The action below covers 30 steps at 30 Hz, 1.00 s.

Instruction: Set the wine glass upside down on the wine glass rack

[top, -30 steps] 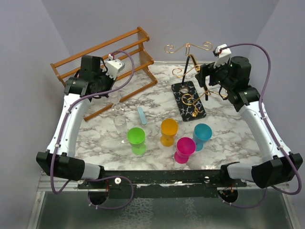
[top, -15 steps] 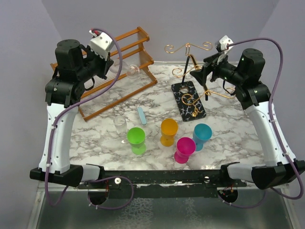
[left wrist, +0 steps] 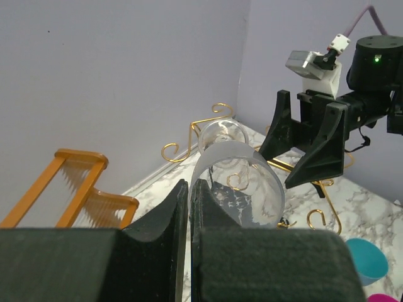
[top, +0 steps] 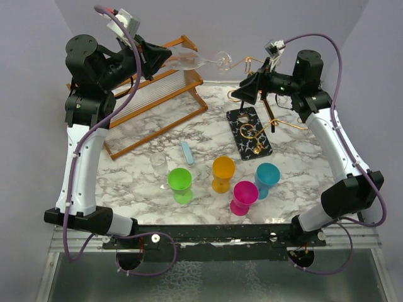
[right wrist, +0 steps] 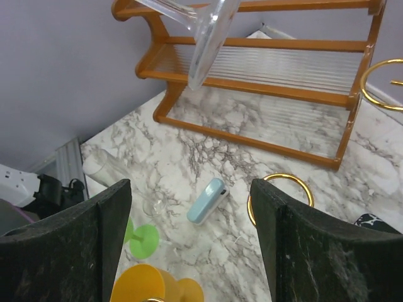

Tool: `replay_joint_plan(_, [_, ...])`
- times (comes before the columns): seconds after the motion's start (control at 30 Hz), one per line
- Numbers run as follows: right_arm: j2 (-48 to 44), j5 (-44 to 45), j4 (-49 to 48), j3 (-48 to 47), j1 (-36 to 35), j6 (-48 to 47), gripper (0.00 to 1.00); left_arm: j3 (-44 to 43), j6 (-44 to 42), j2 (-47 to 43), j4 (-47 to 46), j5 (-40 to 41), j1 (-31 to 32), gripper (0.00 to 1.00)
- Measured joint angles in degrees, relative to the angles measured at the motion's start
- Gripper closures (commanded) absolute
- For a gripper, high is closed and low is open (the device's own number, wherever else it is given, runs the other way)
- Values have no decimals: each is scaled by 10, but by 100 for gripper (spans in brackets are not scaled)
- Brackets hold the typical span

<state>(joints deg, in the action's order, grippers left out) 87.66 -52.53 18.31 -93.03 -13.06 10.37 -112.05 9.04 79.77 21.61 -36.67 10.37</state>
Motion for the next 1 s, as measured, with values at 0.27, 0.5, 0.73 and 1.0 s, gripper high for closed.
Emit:
replay_joint_plan(0.27, [5, 8, -70, 4, -18, 82, 33, 5, 46, 25, -33, -10, 2, 100])
replay_joint_plan(0.5, [12, 84, -76, -18, -35, 109, 44, 9, 67, 25, -56, -29, 2, 100])
replay_joint_plan(0.73, [13, 116, -76, -38, -35, 123, 58, 23, 72, 25, -61, -33, 2, 100])
replay_joint_plan(1.0, [17, 153, -74, -43, -35, 124, 63, 28, 75, 25, -67, -39, 2, 100])
